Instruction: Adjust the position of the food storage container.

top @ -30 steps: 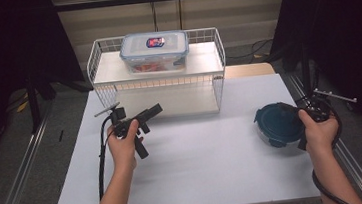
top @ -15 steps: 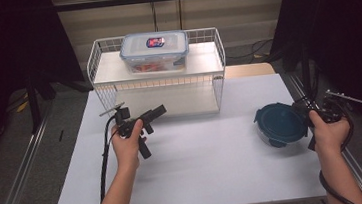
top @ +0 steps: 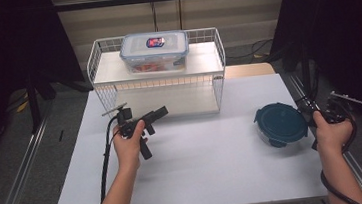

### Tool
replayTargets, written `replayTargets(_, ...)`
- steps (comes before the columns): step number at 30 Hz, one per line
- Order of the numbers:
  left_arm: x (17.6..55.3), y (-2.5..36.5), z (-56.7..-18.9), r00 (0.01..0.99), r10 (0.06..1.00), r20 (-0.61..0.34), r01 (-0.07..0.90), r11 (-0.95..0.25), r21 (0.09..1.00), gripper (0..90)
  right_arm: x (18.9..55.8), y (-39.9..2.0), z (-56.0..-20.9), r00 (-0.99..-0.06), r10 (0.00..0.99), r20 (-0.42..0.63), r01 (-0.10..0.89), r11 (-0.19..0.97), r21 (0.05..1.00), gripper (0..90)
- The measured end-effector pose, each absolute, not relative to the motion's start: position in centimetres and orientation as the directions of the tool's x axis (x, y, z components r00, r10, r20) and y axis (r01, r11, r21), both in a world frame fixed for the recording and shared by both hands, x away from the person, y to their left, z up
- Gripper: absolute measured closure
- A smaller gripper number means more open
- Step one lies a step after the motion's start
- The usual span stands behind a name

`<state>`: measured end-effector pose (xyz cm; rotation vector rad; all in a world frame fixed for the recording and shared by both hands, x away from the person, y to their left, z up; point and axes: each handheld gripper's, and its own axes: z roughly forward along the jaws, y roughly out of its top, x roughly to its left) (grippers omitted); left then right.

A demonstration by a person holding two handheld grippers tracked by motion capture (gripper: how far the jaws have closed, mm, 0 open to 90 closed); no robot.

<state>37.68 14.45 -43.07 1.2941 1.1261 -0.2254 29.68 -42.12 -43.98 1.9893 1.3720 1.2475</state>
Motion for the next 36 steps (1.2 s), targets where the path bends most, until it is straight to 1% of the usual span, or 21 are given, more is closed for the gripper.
replayTargets(5,37.7,14.5,-43.1,0.485,0.444,-0.753,0.693,0.331,0.641,4.1,29.6,-42.1,-44.0,0.124,0.905,0.406,0.527,-0.407,0.746,90.0)
replayTargets(8,37.7,14.6,-43.1,0.487,0.439,-0.755,0.697,0.326,0.639,4.3,29.5,-42.3,-44.2,0.136,0.903,0.408,0.523,-0.416,0.744,90.0)
replayTargets(10,37.7,14.6,-43.1,0.489,0.459,-0.742,0.687,0.321,0.652,4.3,29.4,-42.5,-44.3,0.143,0.899,0.414,0.528,-0.423,0.737,90.0)
replayTargets(12,37.7,14.5,-43.0,0.486,0.445,-0.752,0.689,0.333,0.643,4.4,29.4,-42.5,-44.4,0.147,0.895,0.421,0.524,-0.431,0.734,90.0)
replayTargets(16,37.7,14.5,-43.1,0.485,0.454,-0.748,0.688,0.33,0.646,4.6,29.3,-42.7,-44.6,0.142,0.889,0.436,0.518,-0.442,0.733,90.0)
replayTargets(17,37.7,14.5,-43.1,0.487,0.442,-0.754,0.696,0.326,0.64,4.6,29.3,-42.8,-44.7,0.144,0.887,0.438,0.515,-0.446,0.732,90.0)
replayTargets(19,37.7,14.5,-43.1,0.491,0.45,-0.746,0.691,0.32,0.648,4.6,29.2,-43.1,-44.8,0.165,0.886,0.433,0.542,-0.448,0.711,90.0)
replayTargets(20,37.7,14.4,-43.1,0.492,0.447,-0.747,0.69,0.324,0.647,4.6,29.2,-43.1,-45.0,0.169,0.878,0.448,0.548,-0.461,0.697,90.0)
replayTargets(23,37.7,14.4,-43.1,0.487,0.445,-0.751,0.693,0.326,0.643,4.7,29.1,-43.1,-45.5,0.175,0.879,0.443,0.547,-0.461,0.699,90.0)
replayTargets(27,37.8,14.5,-43.0,0.49,0.449,-0.747,0.686,0.33,0.649,4.7,29.0,-42.7,-45.7,0.169,0.876,0.452,0.54,-0.466,0.701,90.0)
replayTargets(29,37.8,14.4,-42.9,0.486,0.446,-0.752,0.689,0.334,0.643,4.8,29.0,-42.3,-46.0,0.16,0.877,0.453,0.564,-0.458,0.687,90.0)
replayTargets(30,37.7,14.4,-42.9,0.487,0.443,-0.752,0.689,0.334,0.643,4.8,29.0,-42.0,-46.1,0.161,0.865,0.476,0.561,-0.477,0.677,90.0)
replayTargets(36,37.7,14.4,-42.7,0.494,0.443,-0.749,0.686,0.331,0.648,4.8,29.4,-39.4,-45.9,0.112,0.884,0.453,0.588,-0.427,0.687,90.0)
